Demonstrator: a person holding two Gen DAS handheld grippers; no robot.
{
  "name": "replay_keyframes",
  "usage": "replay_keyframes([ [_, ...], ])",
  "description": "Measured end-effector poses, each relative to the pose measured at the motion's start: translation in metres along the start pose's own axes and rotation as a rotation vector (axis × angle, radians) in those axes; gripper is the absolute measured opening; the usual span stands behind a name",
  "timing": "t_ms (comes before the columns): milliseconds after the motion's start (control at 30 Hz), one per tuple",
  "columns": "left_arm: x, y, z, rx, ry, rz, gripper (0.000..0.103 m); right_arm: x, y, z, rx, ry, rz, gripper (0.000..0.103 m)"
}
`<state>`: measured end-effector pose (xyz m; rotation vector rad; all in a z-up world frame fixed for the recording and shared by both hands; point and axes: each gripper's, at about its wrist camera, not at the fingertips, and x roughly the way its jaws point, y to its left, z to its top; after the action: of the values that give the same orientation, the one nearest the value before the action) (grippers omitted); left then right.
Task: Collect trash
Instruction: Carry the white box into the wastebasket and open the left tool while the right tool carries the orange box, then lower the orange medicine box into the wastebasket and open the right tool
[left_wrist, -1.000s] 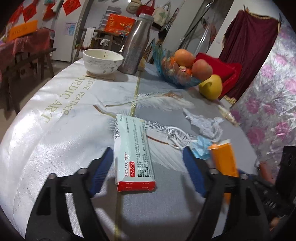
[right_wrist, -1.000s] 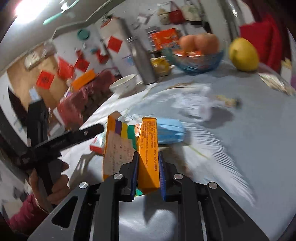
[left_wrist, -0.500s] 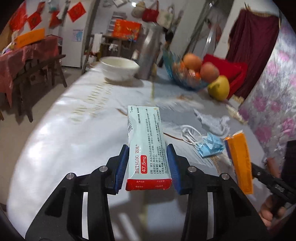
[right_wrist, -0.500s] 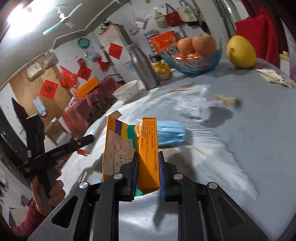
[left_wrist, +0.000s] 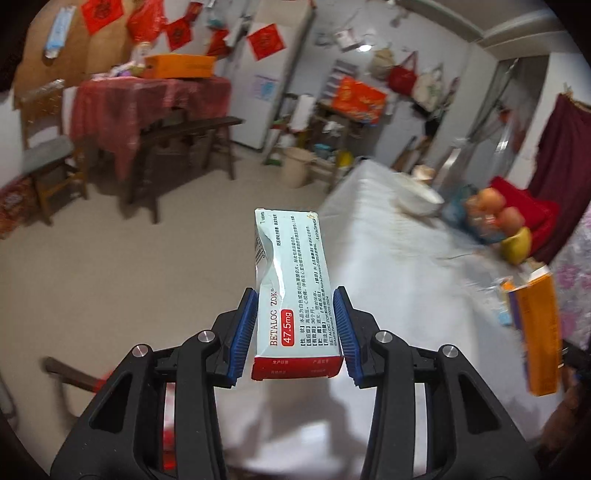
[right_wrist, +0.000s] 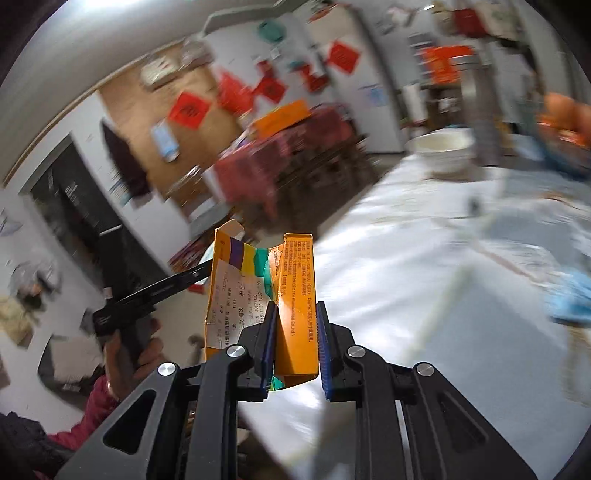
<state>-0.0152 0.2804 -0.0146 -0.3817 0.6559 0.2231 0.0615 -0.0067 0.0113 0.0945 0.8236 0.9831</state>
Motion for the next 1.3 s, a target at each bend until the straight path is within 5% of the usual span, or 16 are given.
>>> replay_keyframes([
  [167,-0.013,0.081,-0.03,-0.005,0.078,0.13,0.043,0.062,0.068,0.007,-0.084,0.136,0.073,0.02],
  [367,0.006,0.168,-0.077,-0.111,0.242,0.175,0.043,0.135,0.141,0.0,-0.178,0.289,0.122,0.02],
  [700,0.041,0.206,-0.149,-0.123,0.432,0.208,0.049,0.227,0.205,-0.02,-0.235,0.47,0.142,0.02],
  [833,0.033,0.208,-0.159,-0.099,0.416,0.26,0.076,0.249,0.21,-0.024,-0.245,0.507,0.135,0.02],
  [1300,-0.02,0.213,-0.156,-0.027,0.258,0.433,0.091,0.306,0.228,-0.045,-0.32,0.581,0.06,0.02],
])
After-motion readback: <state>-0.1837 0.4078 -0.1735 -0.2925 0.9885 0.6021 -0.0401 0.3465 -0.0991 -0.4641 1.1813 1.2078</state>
